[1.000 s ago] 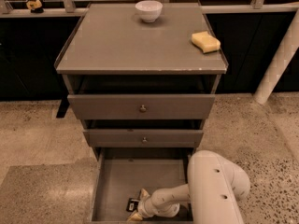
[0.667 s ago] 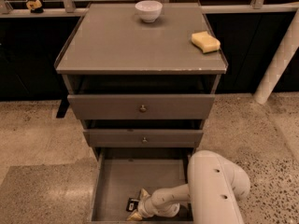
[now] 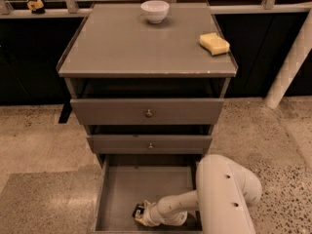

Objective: Pick rxbar chocolate from bottom drawer and place on counter

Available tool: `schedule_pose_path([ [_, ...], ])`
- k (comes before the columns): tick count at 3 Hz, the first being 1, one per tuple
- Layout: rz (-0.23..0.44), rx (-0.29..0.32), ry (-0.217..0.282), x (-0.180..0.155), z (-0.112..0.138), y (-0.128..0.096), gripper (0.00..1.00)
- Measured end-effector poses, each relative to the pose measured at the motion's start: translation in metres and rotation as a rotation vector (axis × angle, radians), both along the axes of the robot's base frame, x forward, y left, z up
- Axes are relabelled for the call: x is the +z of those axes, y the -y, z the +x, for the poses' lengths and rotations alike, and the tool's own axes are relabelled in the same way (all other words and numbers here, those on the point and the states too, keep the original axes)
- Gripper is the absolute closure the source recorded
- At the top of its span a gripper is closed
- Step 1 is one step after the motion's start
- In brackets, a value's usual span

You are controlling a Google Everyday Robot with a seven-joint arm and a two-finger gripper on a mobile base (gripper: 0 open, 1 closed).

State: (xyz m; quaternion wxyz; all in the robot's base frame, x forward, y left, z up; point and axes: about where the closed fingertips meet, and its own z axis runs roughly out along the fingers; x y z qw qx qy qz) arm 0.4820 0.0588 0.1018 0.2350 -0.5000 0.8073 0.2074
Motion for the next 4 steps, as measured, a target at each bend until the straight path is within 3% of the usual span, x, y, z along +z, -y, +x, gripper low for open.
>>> schedule_pose_path([
  [1, 0.0, 0.0, 0.0, 0.004, 0.0, 0.0, 1.0],
  [2, -0.013, 0.009, 0.041, 0.027, -0.006, -0.013, 1.0],
  [3, -0.007, 0.053, 0.163, 0.107, 0.003, -0.072, 1.0],
  [4, -0.029, 0.101, 0.27, 0.176, -0.009, -0.112, 1.0],
])
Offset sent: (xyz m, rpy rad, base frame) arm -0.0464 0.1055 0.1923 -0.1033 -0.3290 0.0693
